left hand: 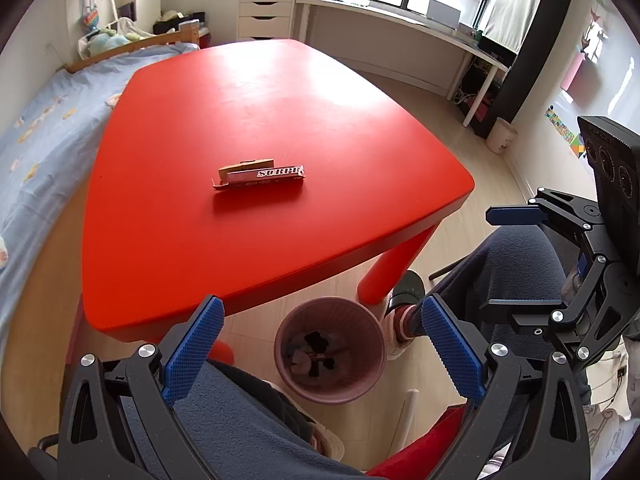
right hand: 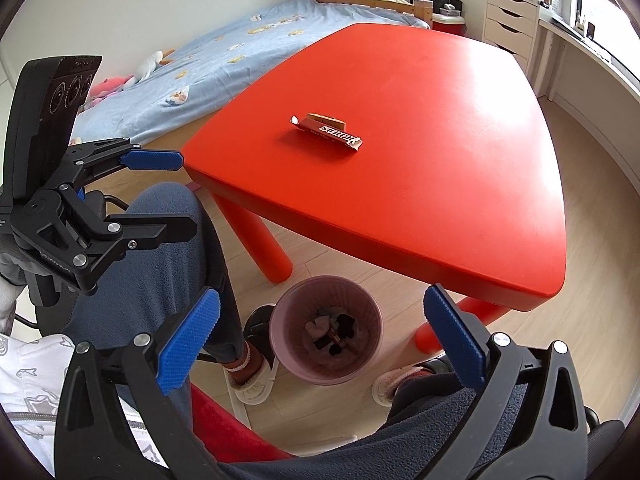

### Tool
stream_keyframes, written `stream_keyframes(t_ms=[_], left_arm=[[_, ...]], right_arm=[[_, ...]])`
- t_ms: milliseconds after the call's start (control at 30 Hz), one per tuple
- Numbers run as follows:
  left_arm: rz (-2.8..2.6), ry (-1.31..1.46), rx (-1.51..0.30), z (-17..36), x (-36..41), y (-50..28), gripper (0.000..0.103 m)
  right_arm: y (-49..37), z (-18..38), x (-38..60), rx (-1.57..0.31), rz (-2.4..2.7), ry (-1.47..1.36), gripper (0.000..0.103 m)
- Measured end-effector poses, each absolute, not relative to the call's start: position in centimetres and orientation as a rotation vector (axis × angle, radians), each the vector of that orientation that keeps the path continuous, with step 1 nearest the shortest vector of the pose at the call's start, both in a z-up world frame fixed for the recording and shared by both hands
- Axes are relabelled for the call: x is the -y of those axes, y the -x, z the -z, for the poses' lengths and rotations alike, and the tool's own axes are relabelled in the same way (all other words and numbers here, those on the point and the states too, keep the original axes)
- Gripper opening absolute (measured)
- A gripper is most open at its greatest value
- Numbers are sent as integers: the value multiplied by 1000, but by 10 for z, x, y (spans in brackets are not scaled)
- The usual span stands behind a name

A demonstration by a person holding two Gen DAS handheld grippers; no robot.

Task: Collect trash
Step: 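Move both open grippers back over the table toward the SURPRISE box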

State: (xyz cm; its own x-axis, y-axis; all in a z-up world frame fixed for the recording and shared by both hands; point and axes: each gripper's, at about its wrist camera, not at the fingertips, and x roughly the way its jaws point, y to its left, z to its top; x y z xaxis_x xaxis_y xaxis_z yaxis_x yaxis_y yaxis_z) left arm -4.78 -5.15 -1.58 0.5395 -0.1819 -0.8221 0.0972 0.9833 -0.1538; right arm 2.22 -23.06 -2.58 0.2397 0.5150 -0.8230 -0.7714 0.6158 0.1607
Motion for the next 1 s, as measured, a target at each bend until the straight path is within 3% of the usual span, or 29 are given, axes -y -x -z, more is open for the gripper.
stream_keyframes(t_ms=[1000], left_arm=[[95,123,-949,-5,9,10,95]], right_arm=[[-49,11,203,-949,-949,358,100]])
